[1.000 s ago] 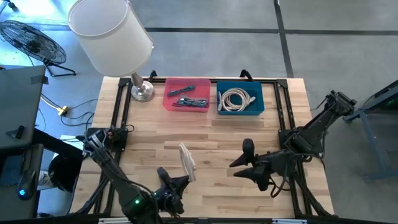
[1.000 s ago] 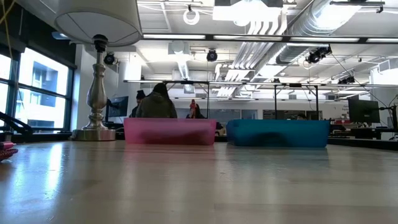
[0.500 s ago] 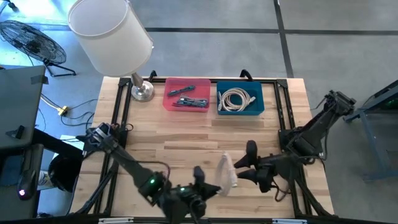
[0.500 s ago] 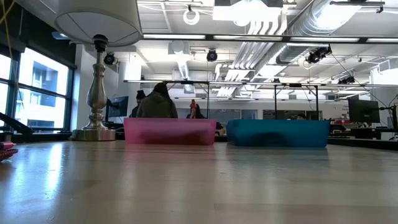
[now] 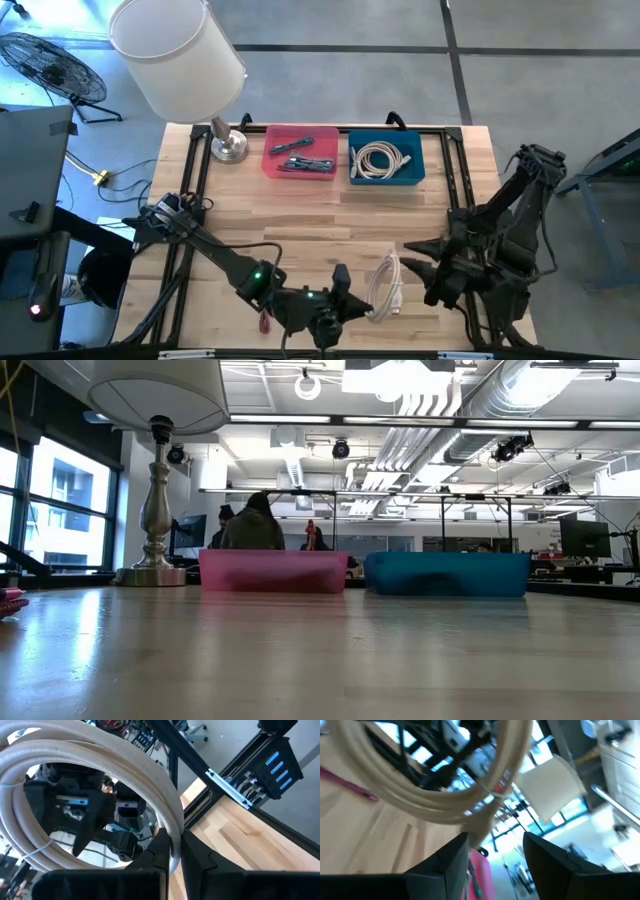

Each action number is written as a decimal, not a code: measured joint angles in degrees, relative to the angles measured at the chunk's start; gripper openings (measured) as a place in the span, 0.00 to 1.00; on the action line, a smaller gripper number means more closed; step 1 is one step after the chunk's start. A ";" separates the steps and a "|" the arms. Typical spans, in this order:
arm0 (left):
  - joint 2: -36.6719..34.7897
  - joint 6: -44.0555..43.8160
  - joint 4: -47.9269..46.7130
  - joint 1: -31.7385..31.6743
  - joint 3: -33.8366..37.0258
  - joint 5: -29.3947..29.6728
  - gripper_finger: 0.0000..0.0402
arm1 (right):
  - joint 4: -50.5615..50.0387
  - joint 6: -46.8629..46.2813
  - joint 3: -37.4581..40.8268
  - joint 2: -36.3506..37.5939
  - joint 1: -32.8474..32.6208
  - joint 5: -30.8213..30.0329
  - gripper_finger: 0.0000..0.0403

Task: Pick & Place USB Port
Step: Put the brown HDMI cable into the blue bin

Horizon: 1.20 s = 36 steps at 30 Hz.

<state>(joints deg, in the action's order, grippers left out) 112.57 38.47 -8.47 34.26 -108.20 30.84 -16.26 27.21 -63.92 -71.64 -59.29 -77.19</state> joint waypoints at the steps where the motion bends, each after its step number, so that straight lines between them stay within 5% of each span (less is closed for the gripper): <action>1: 0.00 0.31 0.00 -0.26 0.00 -0.51 0.04 | -0.13 -0.66 0.00 0.00 -0.27 -0.83 0.45; 22: 0.00 0.34 -1.09 -5.55 0.00 -14.96 0.04 | 0.51 -4.75 0.00 0.02 -0.42 6.62 0.44; 25: 0.00 0.34 -1.29 -5.84 0.00 -15.28 0.04 | 0.28 -4.75 0.00 0.07 -0.42 6.35 0.37; 30: 0.00 0.39 -2.03 -5.81 0.00 -15.23 0.14 | -0.80 -2.73 -0.07 0.14 -0.45 7.16 0.07; 36: 0.00 0.31 -1.98 -5.83 0.00 -14.74 0.26 | -0.74 -2.54 -0.07 0.11 0.09 6.78 0.07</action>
<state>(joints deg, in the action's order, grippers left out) 112.57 38.77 -10.45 28.43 -108.20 16.10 -17.00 24.67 -63.99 -71.53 -59.20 -70.41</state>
